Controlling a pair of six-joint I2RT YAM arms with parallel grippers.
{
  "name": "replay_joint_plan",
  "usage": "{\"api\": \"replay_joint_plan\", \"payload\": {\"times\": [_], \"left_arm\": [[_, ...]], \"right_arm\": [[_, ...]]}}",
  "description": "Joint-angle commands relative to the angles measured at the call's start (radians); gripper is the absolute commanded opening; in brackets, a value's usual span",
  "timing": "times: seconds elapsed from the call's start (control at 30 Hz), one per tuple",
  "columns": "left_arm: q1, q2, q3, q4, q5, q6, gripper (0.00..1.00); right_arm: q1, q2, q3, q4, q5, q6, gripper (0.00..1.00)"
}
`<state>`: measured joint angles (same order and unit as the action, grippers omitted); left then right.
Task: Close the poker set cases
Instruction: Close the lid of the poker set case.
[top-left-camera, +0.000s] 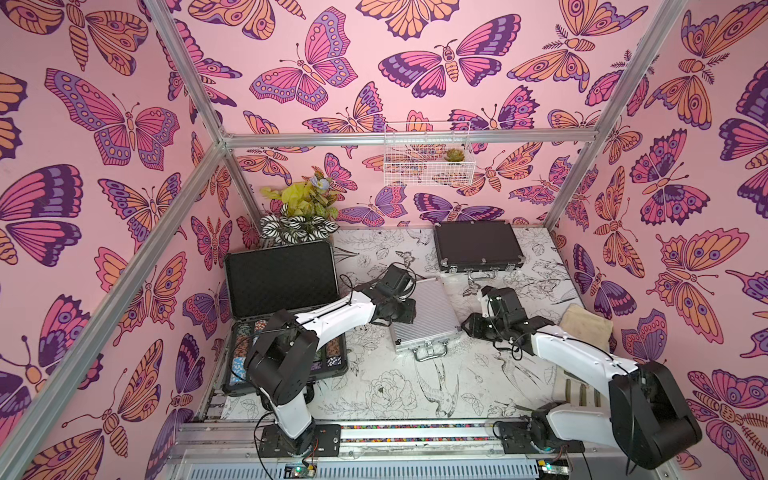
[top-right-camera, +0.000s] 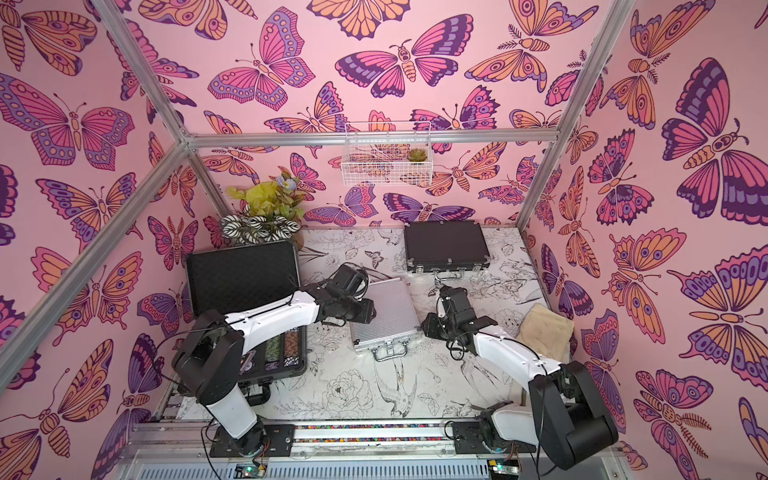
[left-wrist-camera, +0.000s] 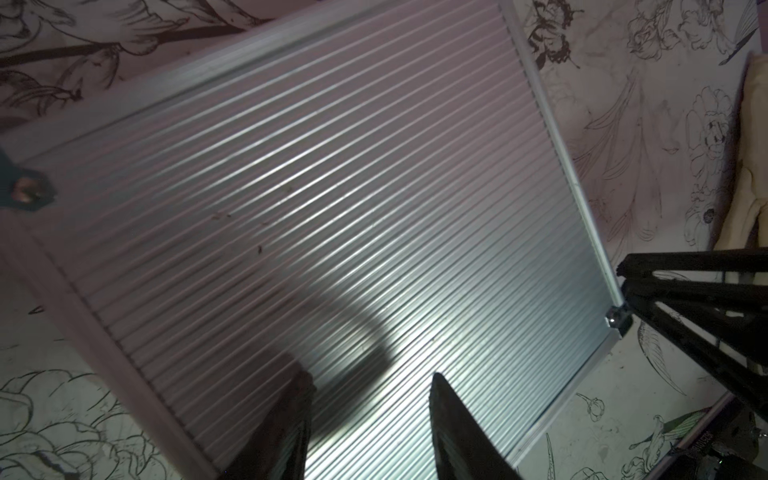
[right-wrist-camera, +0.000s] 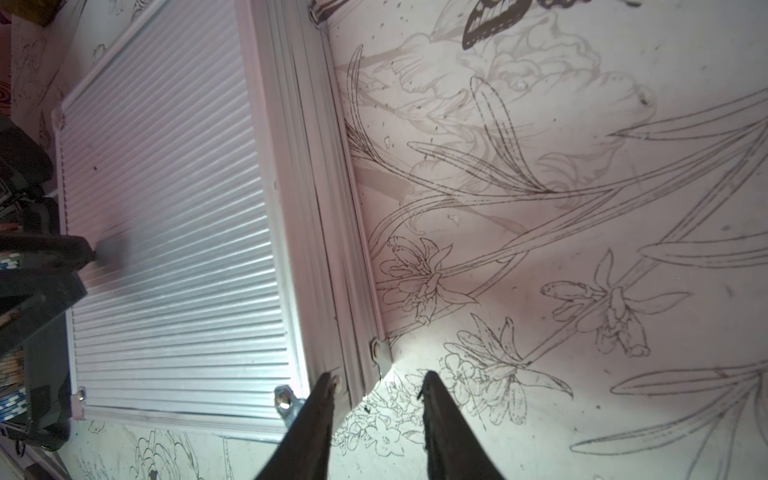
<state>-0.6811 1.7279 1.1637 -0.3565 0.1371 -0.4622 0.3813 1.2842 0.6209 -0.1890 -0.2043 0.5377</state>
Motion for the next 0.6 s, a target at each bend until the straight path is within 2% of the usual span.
{"api": "replay_joint_plan", "payload": {"times": [0.0,0.17,0.37,0.57], "left_arm": [[-0.002,0.022,-0.06,-0.002,-0.036,-0.019,0.48],[-0.001,0.019,-0.115,0.028,-0.042,-0.039,0.47],[-0.001,0.006,-0.134,0.042,-0.026,-0.05,0.47],[-0.002,0.0,-0.145,0.042,-0.033,-0.057,0.47]], "right_arm": [[0.026,-0.029,0.025,-0.019,-0.083,-0.021,0.42],[0.081,-0.065,0.026,-0.032,-0.125,-0.013,0.44],[0.159,-0.095,-0.001,-0.008,-0.116,0.012,0.56],[0.25,-0.021,-0.02,0.102,-0.107,0.059,0.59]]}}
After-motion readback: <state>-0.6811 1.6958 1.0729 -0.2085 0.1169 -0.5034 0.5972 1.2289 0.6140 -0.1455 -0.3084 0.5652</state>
